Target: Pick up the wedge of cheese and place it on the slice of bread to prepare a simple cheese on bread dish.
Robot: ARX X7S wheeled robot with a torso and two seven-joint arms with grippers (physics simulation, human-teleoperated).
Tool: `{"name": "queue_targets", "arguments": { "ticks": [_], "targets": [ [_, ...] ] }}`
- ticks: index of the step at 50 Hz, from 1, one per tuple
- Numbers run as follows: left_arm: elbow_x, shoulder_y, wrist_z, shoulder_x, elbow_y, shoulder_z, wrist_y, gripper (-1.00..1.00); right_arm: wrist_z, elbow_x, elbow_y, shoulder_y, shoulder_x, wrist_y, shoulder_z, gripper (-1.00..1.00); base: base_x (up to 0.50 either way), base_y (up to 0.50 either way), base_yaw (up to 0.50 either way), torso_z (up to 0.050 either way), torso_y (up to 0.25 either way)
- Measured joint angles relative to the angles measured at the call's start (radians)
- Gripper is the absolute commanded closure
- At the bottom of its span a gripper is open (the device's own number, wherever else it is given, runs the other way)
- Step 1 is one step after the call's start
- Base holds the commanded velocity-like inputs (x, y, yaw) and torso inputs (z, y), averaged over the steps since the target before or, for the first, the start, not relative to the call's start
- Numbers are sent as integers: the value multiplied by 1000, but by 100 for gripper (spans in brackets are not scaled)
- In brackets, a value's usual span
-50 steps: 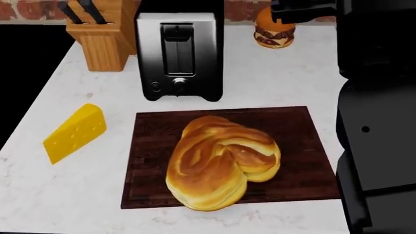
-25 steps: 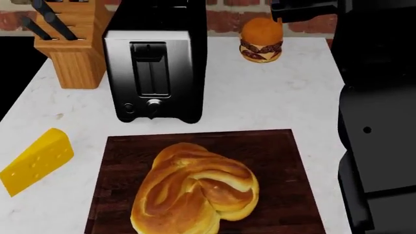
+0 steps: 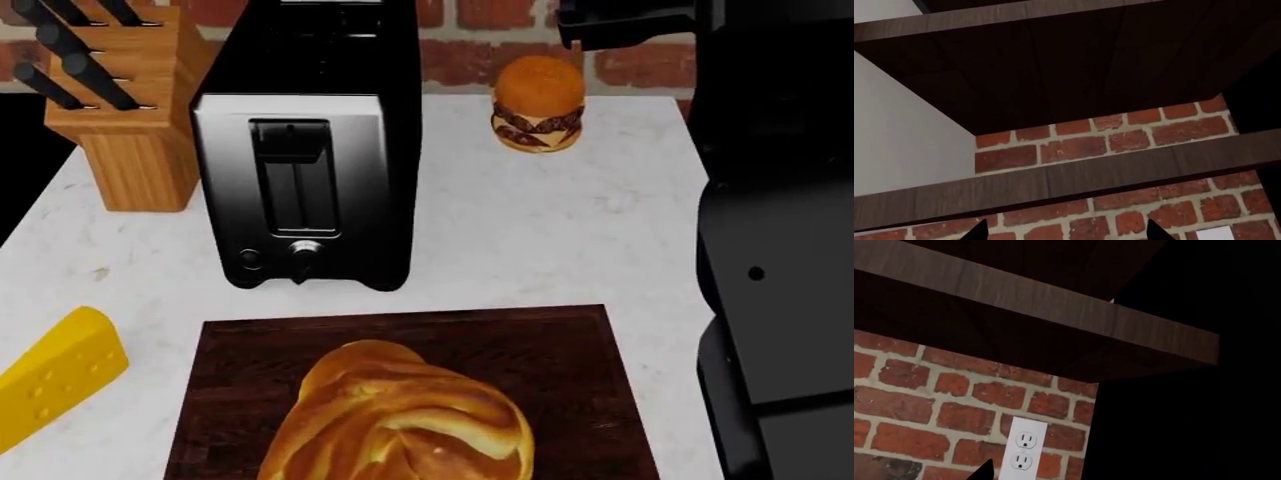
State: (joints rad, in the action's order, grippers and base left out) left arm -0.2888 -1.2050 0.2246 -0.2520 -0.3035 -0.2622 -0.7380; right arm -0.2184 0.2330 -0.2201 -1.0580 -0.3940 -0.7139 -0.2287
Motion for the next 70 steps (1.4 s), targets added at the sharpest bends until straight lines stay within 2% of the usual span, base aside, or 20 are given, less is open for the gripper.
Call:
{"name": "queue_targets", "arguments": {
  "ticks": [47, 70],
  "targets": [
    [-24, -5, 13, -14, -21, -5, -13, -100, 0, 21, -35, 22, -11, 10, 7, -100, 21, 24, 0, 0, 0],
    [-100, 41, 57, -69, -209, 49, -214, -100, -12, 28, -51, 52, -17, 19, 18, -100, 0, 0, 0, 0, 0]
  ]
}}
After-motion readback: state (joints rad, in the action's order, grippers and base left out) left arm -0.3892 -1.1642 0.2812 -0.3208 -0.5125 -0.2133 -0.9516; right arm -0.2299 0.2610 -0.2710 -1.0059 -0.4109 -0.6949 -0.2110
